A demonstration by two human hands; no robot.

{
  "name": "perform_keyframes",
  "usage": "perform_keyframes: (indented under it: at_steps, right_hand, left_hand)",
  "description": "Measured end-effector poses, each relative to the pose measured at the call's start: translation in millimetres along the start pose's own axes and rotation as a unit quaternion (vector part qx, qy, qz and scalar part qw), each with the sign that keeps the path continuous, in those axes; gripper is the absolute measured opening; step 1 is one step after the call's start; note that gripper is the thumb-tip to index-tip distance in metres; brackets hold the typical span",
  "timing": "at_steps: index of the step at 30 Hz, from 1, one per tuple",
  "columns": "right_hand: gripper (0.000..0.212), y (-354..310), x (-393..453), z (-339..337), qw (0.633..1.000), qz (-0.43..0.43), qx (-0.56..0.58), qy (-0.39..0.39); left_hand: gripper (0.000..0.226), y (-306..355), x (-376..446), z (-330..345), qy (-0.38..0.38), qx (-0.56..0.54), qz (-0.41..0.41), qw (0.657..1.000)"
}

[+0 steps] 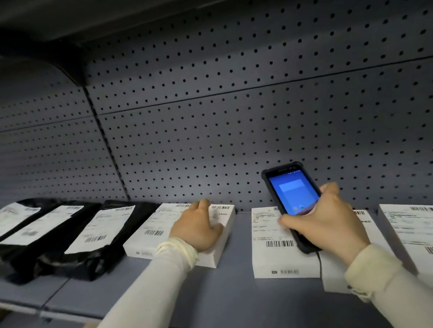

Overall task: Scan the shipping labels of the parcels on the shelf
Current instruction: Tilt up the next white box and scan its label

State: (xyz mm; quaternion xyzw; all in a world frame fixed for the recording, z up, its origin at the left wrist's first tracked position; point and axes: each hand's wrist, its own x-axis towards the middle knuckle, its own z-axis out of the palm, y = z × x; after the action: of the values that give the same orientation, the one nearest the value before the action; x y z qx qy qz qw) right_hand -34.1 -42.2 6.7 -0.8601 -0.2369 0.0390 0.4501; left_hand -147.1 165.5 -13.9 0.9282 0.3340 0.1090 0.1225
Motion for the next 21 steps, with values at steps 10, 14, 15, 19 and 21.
perform_keyframes:
  at_steps: [10, 14, 15, 19, 21]
  right_hand:
    - [0.063, -33, 9, 10, 0.999, 0.008, -0.006, 0.048]
    - [0.061, -50, 10, 22, 0.998, 0.015, -0.015, 0.067]
    - [0.06, -52, 10, 26, 0.997, 0.017, -0.017, 0.072]
    - [0.059, -57, 9, 37, 0.996, 0.023, -0.029, 0.081]
    - [0.059, -58, 10, 38, 0.995, 0.029, -0.029, 0.089]
  left_hand:
    - [0.069, -8, 15, -10, -0.085, 0.12, -0.043, 0.988]
    - [0.083, -7, 22, -6, -0.083, 0.127, -0.045, 0.987]
    - [0.084, -6, 24, -4, -0.08, 0.131, -0.042, 0.987]
    - [0.09, -3, 32, 0, -0.089, 0.129, -0.066, 0.985]
    - [0.096, -4, 36, 0, -0.101, 0.121, -0.084, 0.984]
